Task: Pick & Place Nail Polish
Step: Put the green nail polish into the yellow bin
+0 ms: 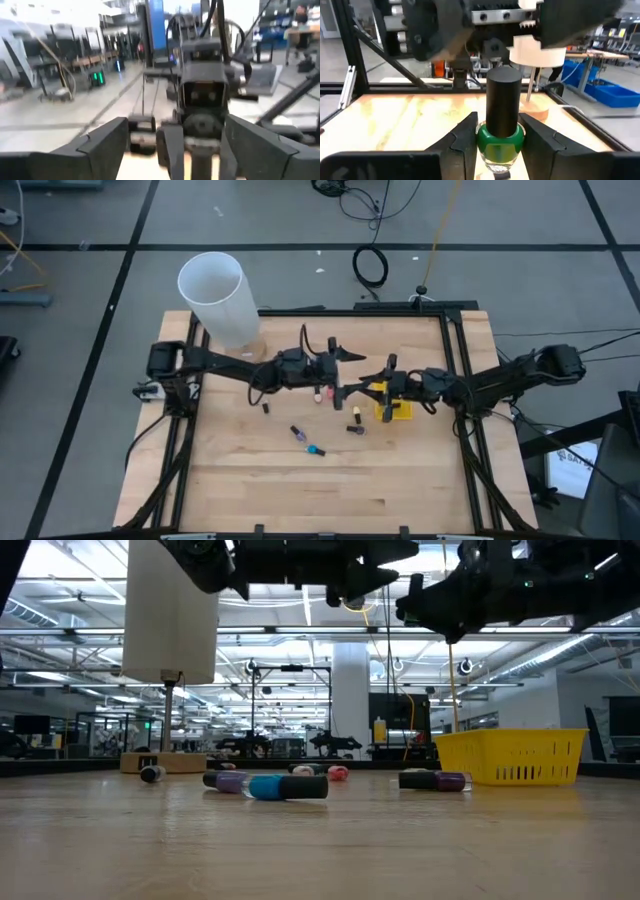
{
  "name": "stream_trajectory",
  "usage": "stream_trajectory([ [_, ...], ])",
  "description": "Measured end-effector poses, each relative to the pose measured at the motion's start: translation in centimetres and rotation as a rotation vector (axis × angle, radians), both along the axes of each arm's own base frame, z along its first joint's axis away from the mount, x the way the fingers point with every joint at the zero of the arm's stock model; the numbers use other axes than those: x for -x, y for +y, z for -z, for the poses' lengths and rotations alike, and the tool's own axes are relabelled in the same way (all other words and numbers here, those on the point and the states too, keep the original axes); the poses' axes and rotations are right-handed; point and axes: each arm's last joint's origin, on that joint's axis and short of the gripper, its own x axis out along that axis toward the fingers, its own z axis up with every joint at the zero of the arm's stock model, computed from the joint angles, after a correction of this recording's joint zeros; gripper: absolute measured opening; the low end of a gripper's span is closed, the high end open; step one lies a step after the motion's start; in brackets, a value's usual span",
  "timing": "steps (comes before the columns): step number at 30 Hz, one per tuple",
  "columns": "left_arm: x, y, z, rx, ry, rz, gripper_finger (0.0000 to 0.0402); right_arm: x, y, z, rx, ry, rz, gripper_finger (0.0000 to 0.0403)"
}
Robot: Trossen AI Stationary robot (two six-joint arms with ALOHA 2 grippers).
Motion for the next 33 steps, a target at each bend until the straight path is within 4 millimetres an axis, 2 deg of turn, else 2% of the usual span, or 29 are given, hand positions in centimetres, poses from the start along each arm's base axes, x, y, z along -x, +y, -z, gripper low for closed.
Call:
stream_trajectory([
  [4,1.2,0.3,-0.9,0.009,0.133,-0.085,0.0333,1.0,-0.1,-0.4,-0.033,0.054,0.001,0.0108],
  [7,2.1,0.4,-0.7,0.009,0.255,-0.166,0.0328,2.0,-0.1,-0.3,-0.065,0.128,0.005,0.0108],
  [12,2.9,0.6,1.5,0.038,0.505,-0.22,0.031,3.4,-0.2,0.2,-0.139,0.256,0.022,0.0108],
  [16,3.2,0.9,3.1,0.08,0.626,-0.24,0.0297,4.0,-0.3,1.1,-0.178,0.366,0.041,0.0108],
  [27,3.5,1.7,3.4,0.138,0.648,-0.277,0.0279,5.1,-0.4,3.0,-0.263,0.574,0.105,0.0108],
  [33,3.5,1.8,3.4,0.141,0.647,-0.28,0.0275,5.5,-0.6,3.6,-0.29,0.619,0.216,0.0112],
])
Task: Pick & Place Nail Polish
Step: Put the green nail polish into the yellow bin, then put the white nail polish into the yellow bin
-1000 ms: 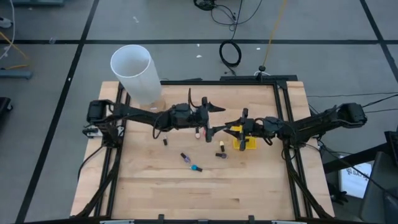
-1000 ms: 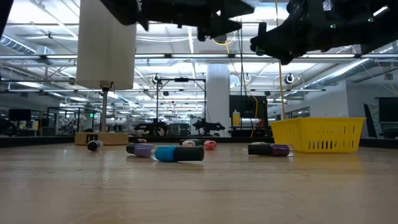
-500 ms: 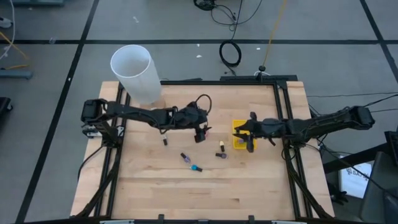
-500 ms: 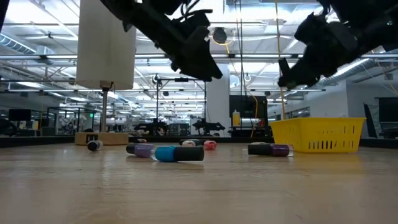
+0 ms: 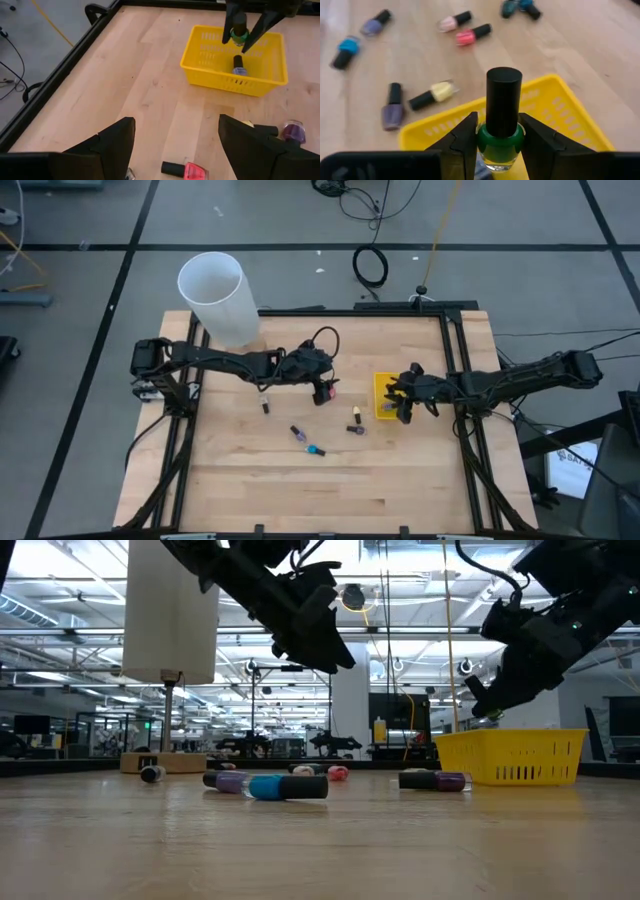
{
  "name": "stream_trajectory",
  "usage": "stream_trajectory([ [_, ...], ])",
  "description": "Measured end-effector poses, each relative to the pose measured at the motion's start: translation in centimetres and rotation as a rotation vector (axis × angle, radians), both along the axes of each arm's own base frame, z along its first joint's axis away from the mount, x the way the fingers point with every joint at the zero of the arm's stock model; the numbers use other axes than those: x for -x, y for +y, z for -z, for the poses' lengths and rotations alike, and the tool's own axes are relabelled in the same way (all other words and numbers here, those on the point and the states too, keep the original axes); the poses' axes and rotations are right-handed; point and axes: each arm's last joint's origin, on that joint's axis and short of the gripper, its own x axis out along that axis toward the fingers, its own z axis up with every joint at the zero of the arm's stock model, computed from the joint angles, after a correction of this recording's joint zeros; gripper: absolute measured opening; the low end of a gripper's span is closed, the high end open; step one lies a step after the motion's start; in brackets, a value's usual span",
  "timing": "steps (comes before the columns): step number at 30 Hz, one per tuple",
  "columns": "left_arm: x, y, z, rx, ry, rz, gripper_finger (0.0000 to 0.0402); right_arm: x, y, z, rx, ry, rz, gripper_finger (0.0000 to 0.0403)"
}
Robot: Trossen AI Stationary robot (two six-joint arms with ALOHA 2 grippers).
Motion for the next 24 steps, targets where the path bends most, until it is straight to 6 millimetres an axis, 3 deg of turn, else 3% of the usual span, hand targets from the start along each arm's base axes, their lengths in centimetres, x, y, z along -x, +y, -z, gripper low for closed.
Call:
stream_trajectory([
  [12,0.0,0.0,0.0,0.007,-0.003,-0.005,0.0273,0.0,0.0,0.0,-0.007,-0.002,0.028,0.0176],
  [20,0.3,0.0,0.3,0.009,0.046,-0.003,0.0273,-0.4,0.0,-0.4,-0.009,-0.062,0.026,0.0176],
  [24,1.8,-0.2,0.3,0.071,0.158,-0.05,0.0273,-0.6,0.0,-0.8,0.004,-0.104,0.013,0.0171],
])
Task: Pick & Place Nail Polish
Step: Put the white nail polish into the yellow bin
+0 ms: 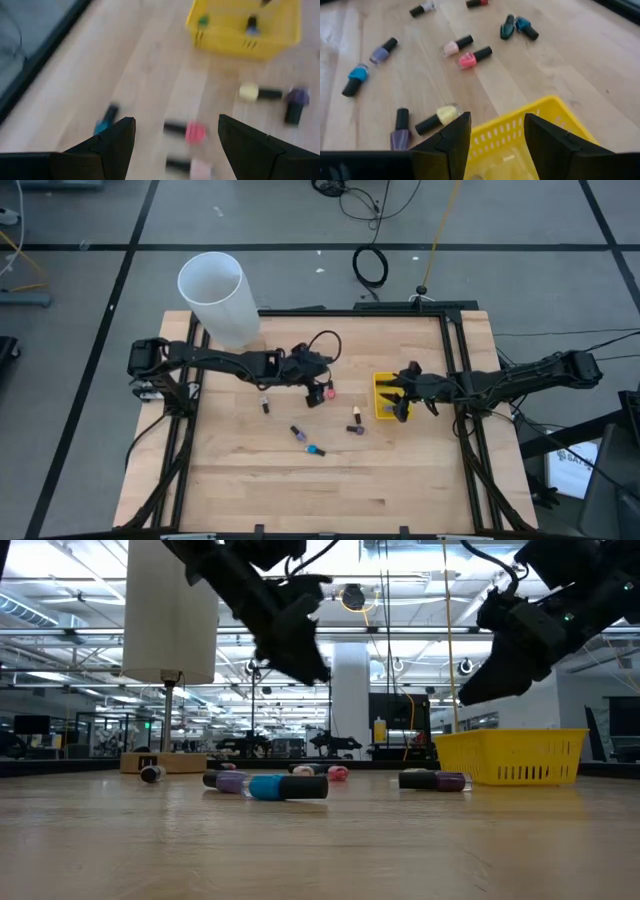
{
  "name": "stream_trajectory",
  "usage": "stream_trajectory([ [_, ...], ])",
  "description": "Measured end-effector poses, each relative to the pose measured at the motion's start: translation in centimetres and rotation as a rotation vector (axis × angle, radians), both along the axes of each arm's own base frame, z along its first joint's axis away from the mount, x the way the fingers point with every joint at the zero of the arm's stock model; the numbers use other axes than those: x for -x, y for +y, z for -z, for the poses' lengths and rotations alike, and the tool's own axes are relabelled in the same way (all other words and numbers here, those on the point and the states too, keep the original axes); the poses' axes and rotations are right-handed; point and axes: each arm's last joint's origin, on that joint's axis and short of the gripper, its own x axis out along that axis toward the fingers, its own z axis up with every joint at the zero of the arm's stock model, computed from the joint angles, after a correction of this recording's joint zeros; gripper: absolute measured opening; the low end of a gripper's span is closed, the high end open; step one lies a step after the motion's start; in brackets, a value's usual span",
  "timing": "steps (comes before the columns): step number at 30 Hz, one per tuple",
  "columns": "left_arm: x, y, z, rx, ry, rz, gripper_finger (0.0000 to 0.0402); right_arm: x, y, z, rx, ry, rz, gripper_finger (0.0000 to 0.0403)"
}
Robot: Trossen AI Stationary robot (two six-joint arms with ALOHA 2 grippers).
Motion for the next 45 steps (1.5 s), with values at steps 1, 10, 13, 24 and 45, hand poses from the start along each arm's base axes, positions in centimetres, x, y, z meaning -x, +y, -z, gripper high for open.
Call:
stream_trajectory([
  [1,0.6,-0.1,0.0,0.029,0.044,-0.027,0.0273,0.0,0.0,-0.1,0.006,-0.008,-0.004,0.0171],
  [10,6.4,-3.0,2.6,0.322,0.572,-0.43,0.0273,-0.5,0.0,-0.8,0.058,-0.085,-0.032,0.0169],
  [13,7.5,-3.9,3.2,0.406,0.599,-0.678,0.0273,-0.5,0.0,-0.9,0.057,-0.097,-0.034,0.0168],
  [24,8.2,-4.8,5.1,0.546,0.485,-1.018,0.0273,-0.6,0.0,-1.0,-0.004,-0.123,-0.002,0.0166],
  [45,9.2,-3.8,8.1,0.635,0.461,-1.098,0.0273,-0.6,0.2,-1.0,-0.003,-0.115,-0.044,0.016],
])
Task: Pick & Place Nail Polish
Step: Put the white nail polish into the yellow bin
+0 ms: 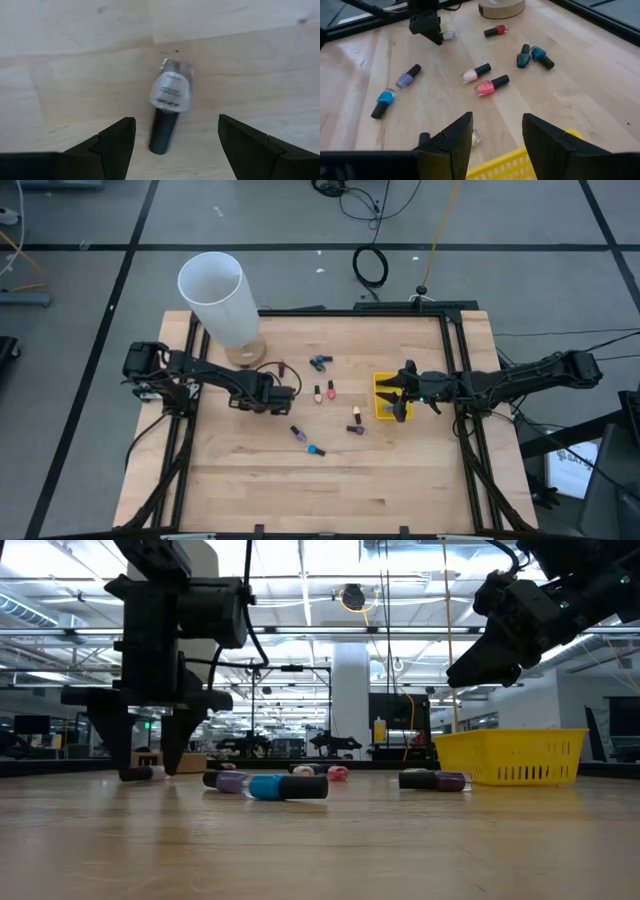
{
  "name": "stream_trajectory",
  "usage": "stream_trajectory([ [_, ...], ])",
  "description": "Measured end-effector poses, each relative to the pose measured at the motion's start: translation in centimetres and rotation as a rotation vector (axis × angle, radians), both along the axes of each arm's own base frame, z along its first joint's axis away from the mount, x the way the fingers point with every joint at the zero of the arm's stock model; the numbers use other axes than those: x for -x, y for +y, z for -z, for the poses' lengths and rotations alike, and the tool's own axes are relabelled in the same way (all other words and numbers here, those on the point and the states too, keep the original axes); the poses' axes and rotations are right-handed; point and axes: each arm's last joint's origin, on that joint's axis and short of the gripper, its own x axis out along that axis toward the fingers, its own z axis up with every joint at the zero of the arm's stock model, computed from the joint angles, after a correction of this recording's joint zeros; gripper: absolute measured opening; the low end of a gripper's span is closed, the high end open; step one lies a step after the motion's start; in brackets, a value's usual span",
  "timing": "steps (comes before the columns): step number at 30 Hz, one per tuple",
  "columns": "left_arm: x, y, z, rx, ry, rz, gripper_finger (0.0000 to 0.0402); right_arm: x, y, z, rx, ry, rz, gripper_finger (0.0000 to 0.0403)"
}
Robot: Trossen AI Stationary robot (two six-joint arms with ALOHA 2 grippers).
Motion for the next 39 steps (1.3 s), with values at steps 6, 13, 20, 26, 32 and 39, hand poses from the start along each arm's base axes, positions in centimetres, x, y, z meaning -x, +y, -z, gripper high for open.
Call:
stream_trajectory([
  [6,-0.2,0.1,0.2,0.001,0.001,0.092,0.0273,0.0,0.0,0.0,0.001,0.005,0.0,0.016],
  [13,-0.2,0.1,0.2,0.003,0.015,0.259,0.0273,0.0,0.0,0.0,0.005,0.005,0.001,0.016],
  [20,0.6,0.4,0.1,0.011,0.1,0.267,0.0273,0.1,0.0,0.1,0.003,0.013,0.003,0.016],
  [26,0.8,0.7,0.1,-0.001,0.119,0.284,0.0273,0.1,0.0,0.1,0.003,0.013,0.003,0.016],
  [32,0.8,0.7,0.2,-0.008,0.116,0.291,0.0273,0.1,0.0,0.1,0.003,0.013,0.003,0.016],
  [39,1.4,0.9,1.5,0.001,0.075,0.292,0.0273,0.1,0.0,0.1,0.002,0.012,0.003,0.016],
])
